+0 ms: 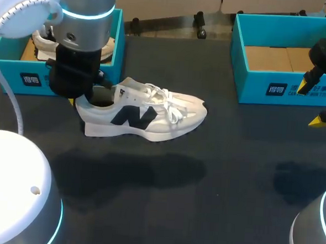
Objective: Take the shoe out of the shoebox, open the shoe tongue, remove and reinsert the insole, then place the shoe into the shoebox
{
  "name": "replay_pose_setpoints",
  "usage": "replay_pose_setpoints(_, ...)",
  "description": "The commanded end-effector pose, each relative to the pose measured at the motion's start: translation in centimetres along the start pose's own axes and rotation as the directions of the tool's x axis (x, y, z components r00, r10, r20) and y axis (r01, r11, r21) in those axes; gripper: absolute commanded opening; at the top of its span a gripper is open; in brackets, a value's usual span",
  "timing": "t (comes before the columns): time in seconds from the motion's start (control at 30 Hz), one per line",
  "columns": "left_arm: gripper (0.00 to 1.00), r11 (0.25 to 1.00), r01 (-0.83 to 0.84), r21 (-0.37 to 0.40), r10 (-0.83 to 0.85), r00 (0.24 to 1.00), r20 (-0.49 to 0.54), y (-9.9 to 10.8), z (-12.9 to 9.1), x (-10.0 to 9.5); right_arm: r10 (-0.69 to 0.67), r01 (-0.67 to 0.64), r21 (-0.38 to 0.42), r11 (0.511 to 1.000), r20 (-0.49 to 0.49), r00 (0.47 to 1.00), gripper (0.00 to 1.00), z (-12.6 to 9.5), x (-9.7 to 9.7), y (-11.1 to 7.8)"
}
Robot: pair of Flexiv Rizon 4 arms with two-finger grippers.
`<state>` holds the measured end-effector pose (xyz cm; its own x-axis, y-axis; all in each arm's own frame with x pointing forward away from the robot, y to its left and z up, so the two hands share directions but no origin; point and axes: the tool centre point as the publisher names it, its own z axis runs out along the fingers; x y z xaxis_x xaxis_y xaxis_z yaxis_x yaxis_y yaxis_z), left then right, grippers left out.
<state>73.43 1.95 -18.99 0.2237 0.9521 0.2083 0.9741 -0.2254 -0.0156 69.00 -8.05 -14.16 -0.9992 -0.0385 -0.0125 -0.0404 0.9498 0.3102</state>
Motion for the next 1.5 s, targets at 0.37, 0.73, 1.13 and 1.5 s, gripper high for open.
replay_pose_setpoints(0.37, 0.00, 0.996, -0.056, -0.072, 0.056, 0.998, -0.004, 2.51, 1.26, -2.79, 0.000, 0.000, 0.002, 1.000, -0.002, 1.000, 1.00, 0.07, -0.13, 0.00)
replay_pose_setpoints(0.73, 0.00, 0.996, -0.056, -0.072, 0.056, 0.998, -0.004, 2.51, 1.26, -2.79, 0.000, 0.000, 0.002, 1.000, -0.002, 1.000, 1.00, 0.07, -0.13, 0.00)
replay_pose_setpoints(1.13, 0.00, 0.996, -0.056, -0.072, 0.056, 0.998, -0.004, 2.51, 1.26, -2.79, 0.000, 0.000, 0.002, 1.000, -0.002, 1.000, 1.00, 0.07, -0.13, 0.00)
replay_pose_setpoints(1.5, 0.00, 0.996, -0.056, -0.072, 0.056, 0.998, -0.004, 2.51, 1.26, -2.79, 0.000, 0.000, 0.002, 1.000, -0.002, 1.000, 1.00, 0.07, -0.13, 0.00)
